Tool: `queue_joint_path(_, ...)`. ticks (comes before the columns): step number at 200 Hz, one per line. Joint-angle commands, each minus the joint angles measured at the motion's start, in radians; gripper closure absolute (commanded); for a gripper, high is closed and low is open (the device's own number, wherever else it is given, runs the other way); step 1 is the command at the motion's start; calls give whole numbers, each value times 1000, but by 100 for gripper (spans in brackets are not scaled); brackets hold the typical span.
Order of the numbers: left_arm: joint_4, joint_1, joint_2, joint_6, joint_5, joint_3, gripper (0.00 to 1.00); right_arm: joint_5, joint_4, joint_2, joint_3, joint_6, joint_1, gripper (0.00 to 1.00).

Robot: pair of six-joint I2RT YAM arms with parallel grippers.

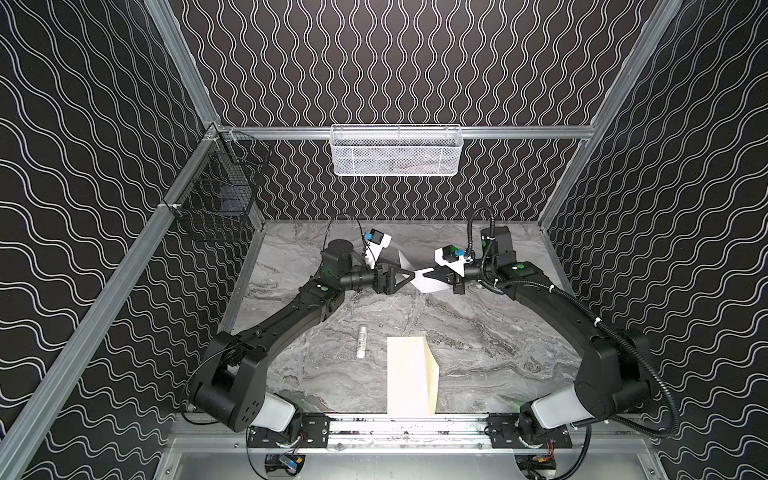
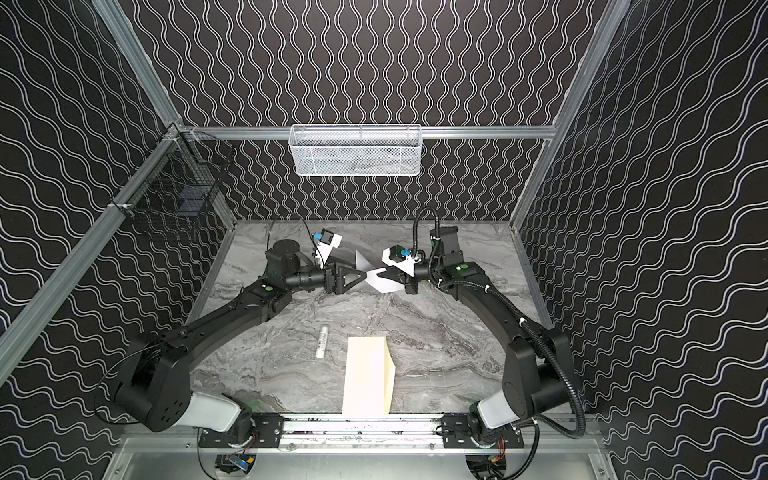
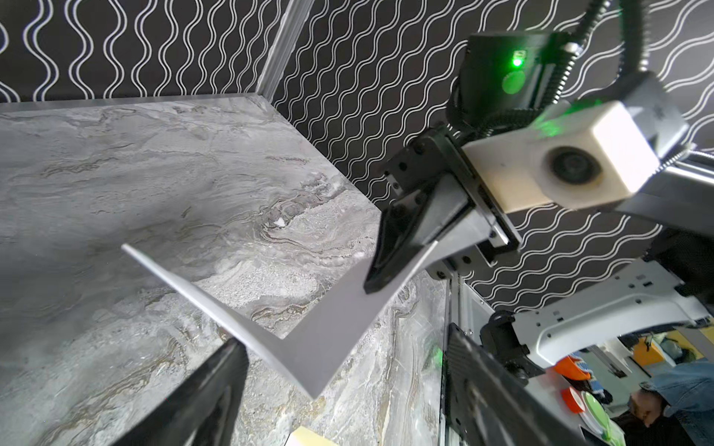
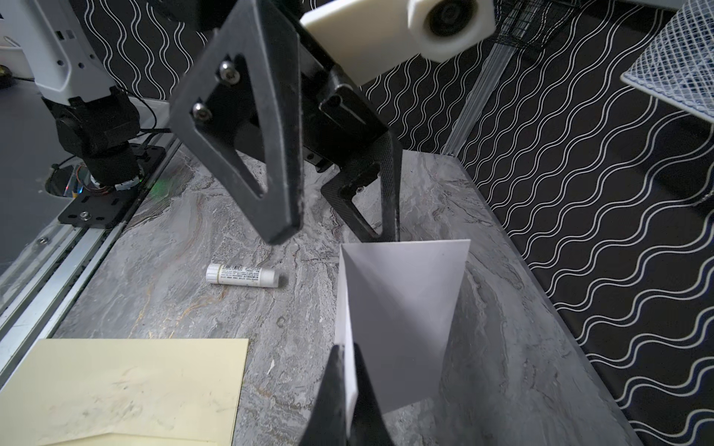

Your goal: Place the letter into the envelope and seal it

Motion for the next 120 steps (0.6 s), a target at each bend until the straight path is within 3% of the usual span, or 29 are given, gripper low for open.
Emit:
queue_joint_path(1, -45, -1, -5, 70, 36, 17, 24, -33, -2, 11, 20, -3, 2, 100)
queue_joint_path(15, -71, -1, 0, 89, 42, 29, 30, -35, -7, 19, 30, -4, 2, 100)
queue_joint_path(42, -126, 0, 10, 125, 54, 61, 51, -40, -36, 34, 57, -12, 2, 100)
queue_joint_path(120, -322, -12, 26, 274, -7, 147, 78, -50, -53, 44, 74, -18, 2, 100)
